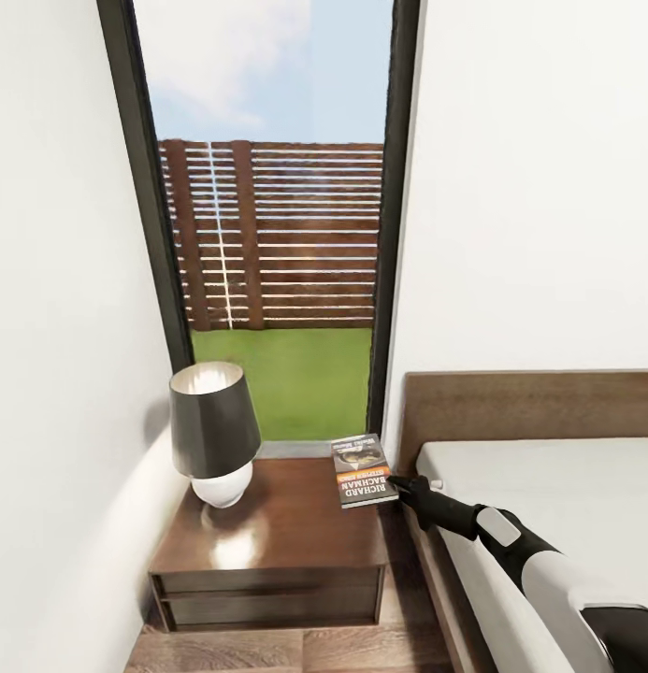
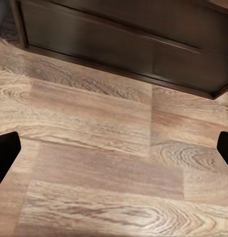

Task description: In the bedroom, move the book from the bed onto either nightstand, and place the two sandals side by side next to the bed.

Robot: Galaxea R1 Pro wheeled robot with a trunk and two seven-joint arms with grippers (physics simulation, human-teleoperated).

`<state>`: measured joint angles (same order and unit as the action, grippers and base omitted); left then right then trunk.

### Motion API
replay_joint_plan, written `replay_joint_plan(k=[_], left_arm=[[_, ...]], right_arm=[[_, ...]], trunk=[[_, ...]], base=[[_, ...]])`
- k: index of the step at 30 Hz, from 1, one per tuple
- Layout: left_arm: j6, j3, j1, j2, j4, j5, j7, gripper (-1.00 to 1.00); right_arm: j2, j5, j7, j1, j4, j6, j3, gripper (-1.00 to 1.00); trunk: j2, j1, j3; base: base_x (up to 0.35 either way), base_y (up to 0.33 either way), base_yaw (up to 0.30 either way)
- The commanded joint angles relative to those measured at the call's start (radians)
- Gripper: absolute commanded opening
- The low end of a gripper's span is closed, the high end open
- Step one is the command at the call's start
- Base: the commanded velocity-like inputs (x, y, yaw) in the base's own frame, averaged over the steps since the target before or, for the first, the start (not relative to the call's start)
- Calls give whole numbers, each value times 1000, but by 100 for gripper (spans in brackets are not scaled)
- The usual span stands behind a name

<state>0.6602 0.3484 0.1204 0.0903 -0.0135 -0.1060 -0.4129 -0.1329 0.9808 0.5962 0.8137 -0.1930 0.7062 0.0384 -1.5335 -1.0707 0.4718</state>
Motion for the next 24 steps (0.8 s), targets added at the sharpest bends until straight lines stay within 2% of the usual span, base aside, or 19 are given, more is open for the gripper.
replay_joint_plan(k=[1,9,24], left_arm=[[-1,1,1,0,1,-11,-10,100],[-1,1,1,0,1,-11,-10,100],[-1,1,1,0,1,-11,-10,100]], right_arm=[[-1,10,2,1,0,6,0,-100],[-1,10,2,1,0,6,0,-100],[-1,10,2,1,0,6,-1,-100]], trunk=[[-1,0,1],[-1,0,1],[-1,0,1]], base=[[210,0,0],[153,0,0],[17,0,0]])
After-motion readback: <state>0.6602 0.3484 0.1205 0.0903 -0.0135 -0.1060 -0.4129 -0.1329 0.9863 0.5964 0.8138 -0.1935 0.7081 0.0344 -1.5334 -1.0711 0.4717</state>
